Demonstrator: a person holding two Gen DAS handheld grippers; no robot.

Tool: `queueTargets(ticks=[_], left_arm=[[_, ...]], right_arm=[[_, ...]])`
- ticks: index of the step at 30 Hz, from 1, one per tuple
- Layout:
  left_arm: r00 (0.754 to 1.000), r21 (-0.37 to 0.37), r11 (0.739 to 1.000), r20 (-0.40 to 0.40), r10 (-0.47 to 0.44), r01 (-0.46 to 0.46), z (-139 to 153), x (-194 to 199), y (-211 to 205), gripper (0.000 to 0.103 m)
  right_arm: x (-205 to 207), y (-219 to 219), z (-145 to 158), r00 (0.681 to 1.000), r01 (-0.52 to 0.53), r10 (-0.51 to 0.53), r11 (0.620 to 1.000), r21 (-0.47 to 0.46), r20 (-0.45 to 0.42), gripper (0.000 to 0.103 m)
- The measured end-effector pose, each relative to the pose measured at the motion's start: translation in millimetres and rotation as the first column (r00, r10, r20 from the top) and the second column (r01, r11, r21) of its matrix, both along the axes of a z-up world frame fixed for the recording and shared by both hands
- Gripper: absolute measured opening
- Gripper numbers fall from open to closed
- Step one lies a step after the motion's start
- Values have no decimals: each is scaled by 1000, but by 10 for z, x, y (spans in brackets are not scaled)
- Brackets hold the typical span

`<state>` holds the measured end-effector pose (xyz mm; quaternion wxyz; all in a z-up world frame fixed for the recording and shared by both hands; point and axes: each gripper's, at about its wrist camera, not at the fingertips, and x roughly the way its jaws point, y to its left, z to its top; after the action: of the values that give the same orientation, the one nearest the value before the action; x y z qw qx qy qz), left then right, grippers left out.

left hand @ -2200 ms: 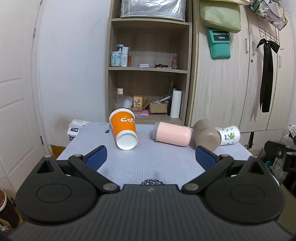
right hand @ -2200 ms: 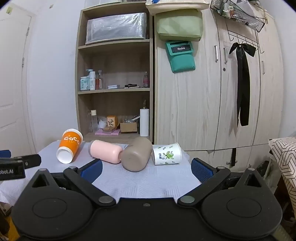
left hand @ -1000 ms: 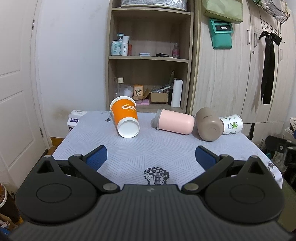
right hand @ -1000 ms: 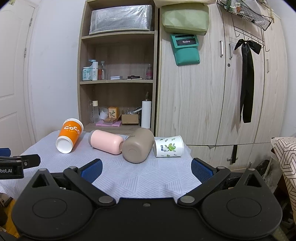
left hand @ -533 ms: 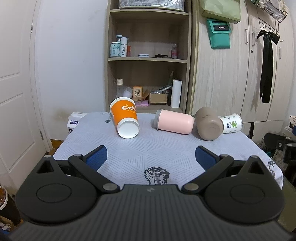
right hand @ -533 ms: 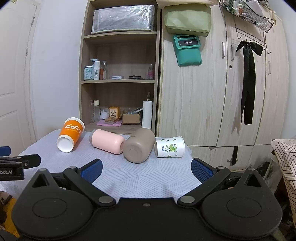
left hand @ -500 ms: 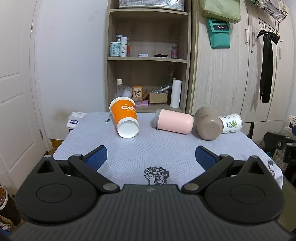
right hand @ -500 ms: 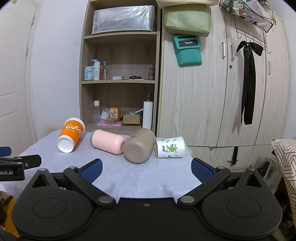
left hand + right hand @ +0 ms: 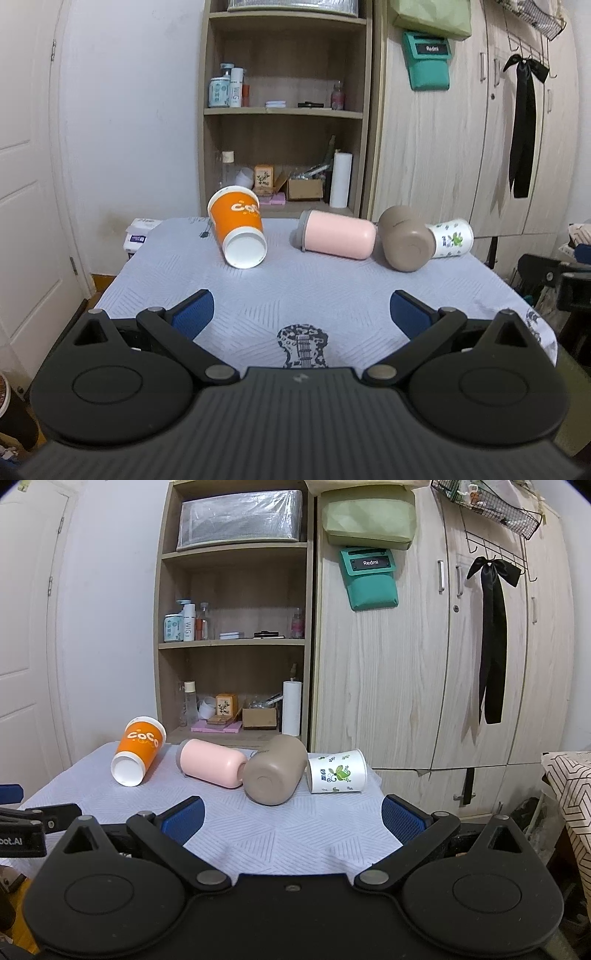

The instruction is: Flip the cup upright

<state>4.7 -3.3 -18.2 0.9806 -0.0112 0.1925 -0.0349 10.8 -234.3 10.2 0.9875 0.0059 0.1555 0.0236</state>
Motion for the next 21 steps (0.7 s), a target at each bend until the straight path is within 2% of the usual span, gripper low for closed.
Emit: queueTargets(ticks=[6, 21], left_arm=[[999, 18, 1000, 33, 4, -5, 2, -37, -15, 103], [1000, 26, 1000, 23, -3, 2, -36, -43, -17, 103]], right_arm=[[-13, 2, -5, 1000, 0, 0, 1000, -6, 8, 103], [-16, 3, -8, 1000, -3, 3, 1000, -18, 8, 103]])
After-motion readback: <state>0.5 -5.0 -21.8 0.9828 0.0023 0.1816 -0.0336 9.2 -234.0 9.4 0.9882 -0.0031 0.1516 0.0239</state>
